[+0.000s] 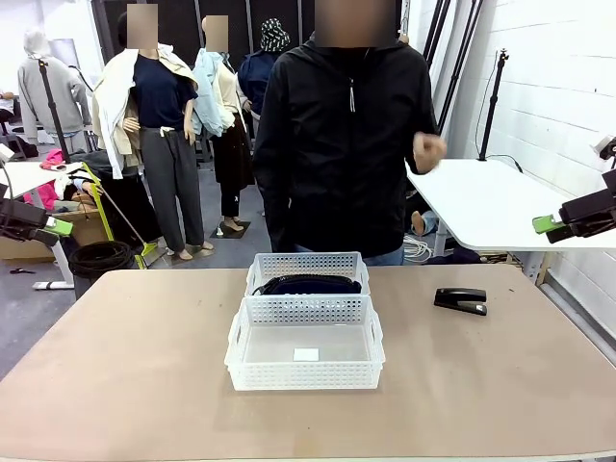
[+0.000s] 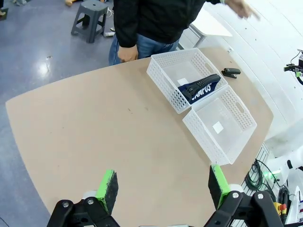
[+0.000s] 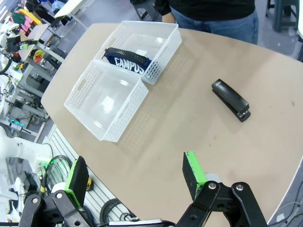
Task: Distribute items into two baskets.
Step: Pick up the Stapler that the person points to.
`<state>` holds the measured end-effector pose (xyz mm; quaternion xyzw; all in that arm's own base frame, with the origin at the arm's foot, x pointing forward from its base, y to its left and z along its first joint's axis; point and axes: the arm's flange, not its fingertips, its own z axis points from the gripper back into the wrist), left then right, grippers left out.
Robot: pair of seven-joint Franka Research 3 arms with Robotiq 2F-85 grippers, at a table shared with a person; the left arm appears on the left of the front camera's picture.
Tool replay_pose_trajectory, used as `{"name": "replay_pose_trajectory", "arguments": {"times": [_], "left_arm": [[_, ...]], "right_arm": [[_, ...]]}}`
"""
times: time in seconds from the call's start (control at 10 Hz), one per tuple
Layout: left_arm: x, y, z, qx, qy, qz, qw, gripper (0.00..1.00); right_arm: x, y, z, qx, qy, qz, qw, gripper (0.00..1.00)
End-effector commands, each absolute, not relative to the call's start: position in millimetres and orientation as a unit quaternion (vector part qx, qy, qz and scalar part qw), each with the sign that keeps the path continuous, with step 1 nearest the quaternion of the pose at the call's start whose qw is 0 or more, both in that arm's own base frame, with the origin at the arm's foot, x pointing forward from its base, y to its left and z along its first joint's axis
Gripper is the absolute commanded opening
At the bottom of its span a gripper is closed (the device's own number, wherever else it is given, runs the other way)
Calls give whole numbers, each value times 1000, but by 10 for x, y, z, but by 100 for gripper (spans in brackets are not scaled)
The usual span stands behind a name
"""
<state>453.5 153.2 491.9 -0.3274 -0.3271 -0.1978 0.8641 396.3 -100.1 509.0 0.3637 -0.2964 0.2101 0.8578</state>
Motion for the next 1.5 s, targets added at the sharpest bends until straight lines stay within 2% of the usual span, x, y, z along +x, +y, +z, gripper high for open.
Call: {"name": "replay_pose_trajectory", "arguments": {"times": [0.0,1.4], "left_arm": [[4519,1537,4920,-327,-322,-198,866,100],[4519,1537,4920,-327,-322,-198,866,100]], "right_arm": [[3958,-987,5075,365,-296,211,857,100],[3958,-987,5075,365,-296,211,857,100]]}}
